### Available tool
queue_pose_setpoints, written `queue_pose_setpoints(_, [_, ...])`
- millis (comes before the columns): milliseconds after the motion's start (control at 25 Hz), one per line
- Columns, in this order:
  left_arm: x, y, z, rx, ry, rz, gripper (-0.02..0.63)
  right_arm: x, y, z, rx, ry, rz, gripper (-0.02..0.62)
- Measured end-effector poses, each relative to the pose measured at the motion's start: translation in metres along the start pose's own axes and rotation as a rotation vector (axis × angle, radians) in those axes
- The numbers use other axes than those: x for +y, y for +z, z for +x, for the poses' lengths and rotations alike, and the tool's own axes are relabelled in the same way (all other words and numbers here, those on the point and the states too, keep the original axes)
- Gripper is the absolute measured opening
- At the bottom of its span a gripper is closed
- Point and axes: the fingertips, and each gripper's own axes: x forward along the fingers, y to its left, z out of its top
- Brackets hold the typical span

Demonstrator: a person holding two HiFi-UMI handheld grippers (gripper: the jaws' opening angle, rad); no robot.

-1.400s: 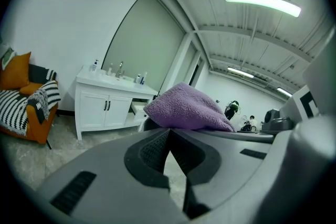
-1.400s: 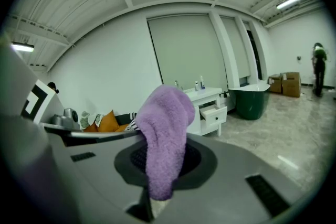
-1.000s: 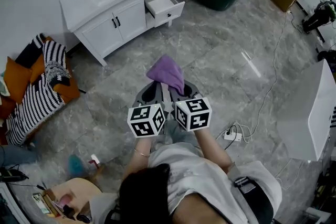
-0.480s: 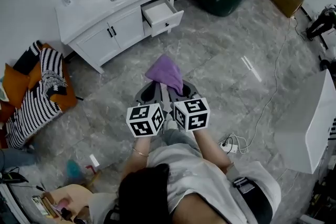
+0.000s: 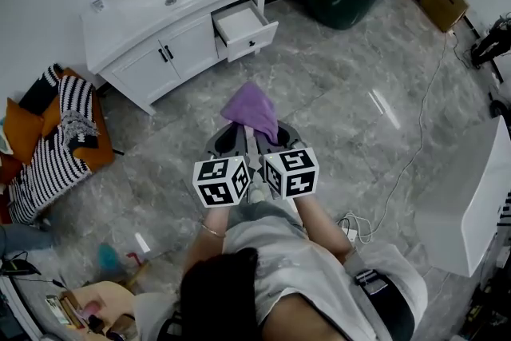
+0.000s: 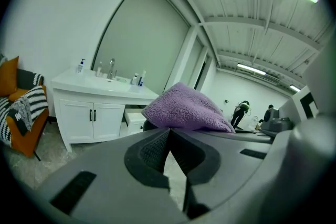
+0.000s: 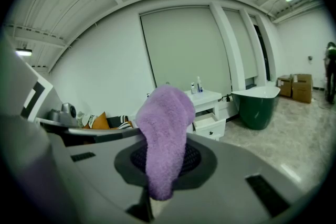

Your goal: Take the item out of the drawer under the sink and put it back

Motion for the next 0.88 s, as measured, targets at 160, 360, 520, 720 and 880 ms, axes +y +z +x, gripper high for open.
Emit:
queue_pose_setpoints(160, [-0.007, 0.001, 0.01, 0.012, -0.009, 0.017, 0.004, -0.011, 0.003, 0.003, -0.001, 0.001, 0.0, 0.049])
queue_pose_setpoints(360, [-0.021, 0.0, 0.02, 0.048, -0.061, 0.013, 0.003, -0.018, 0.008, 0.004, -0.007, 0.004, 0.002, 0.049])
queue_pose_setpoints(520, [-0.027, 0.003, 0.025, 0.06, -0.098, 0.027, 0.003, -0.019, 0.01, 0.008, -0.014, 0.008, 0.003, 0.049])
queue_pose_setpoints(720, [-0.027, 0.008, 0.036, 0.046, -0.09, 0.052, 0.003, -0.026, 0.014, 0.013, -0.024, -0.002, 0.006, 0.049])
queue_pose_setpoints(880, [-0.025, 0.011, 0.048, 0.041, -0.089, 0.051, 0.003, -0.038, 0.019, 0.021, -0.033, -0.027, 0.001, 0.049])
